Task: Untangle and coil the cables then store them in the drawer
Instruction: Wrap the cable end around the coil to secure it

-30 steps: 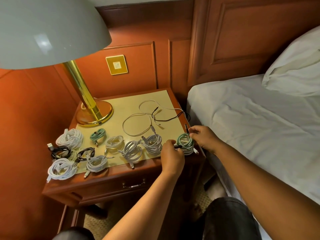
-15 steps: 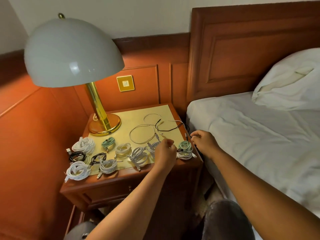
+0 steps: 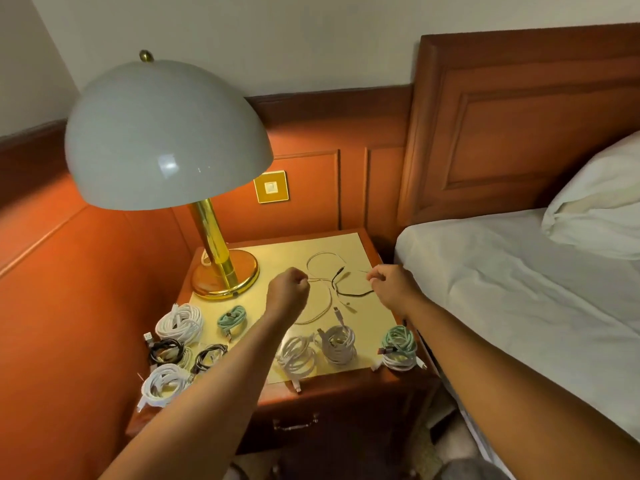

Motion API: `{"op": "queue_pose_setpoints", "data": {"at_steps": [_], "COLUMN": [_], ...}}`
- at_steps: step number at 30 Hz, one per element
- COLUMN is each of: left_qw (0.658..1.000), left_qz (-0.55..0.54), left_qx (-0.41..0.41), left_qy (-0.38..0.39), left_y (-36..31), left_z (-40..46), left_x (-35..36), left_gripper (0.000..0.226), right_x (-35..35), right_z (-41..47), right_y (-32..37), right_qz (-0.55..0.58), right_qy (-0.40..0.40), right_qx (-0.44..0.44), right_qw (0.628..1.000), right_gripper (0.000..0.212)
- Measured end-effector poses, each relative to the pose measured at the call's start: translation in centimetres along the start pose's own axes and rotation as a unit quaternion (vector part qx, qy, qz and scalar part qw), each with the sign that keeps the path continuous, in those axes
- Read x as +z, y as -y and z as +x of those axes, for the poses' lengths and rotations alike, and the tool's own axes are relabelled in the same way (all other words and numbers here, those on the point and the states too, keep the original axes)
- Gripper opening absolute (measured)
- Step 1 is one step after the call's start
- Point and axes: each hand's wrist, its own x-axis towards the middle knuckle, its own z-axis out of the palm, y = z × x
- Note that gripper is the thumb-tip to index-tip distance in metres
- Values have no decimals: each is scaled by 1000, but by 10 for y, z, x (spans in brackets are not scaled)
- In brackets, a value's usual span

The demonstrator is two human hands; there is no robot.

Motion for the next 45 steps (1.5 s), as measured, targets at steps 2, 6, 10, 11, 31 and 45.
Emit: {"op": "queue_pose_setpoints", "data": {"at_steps": [2,6,10,11,31,45], "left_qw": [997,963,918,919,972,840], "left_qz": [68,246,374,374,-216,-524], "left_qx": [10,41,25,29,-82,-89], "left_qy": [36,105,134,125,48,108], "left_y": [15,50,77,80,-61,-155], "left_z": [29,73,99,104,117,89], "left_x": [8,29,42,44,1,-70], "left_gripper": [26,40,37,33,42,27], "right_x": [19,55,73,73,-16,-10], "right_z": [30,79,103,107,125,74], "right_y": [-7,-25,-36,-38,80,84], "right_qz": [-64,-251,-353,-353,152,177], "right_qy": [42,133,146,145,-110,-45], "right_qx": [8,-3,-78,-90,-126,-185], "right_qw": [997,959,921,920,974,966], "right_gripper": [28,28,10,10,12,16]}}
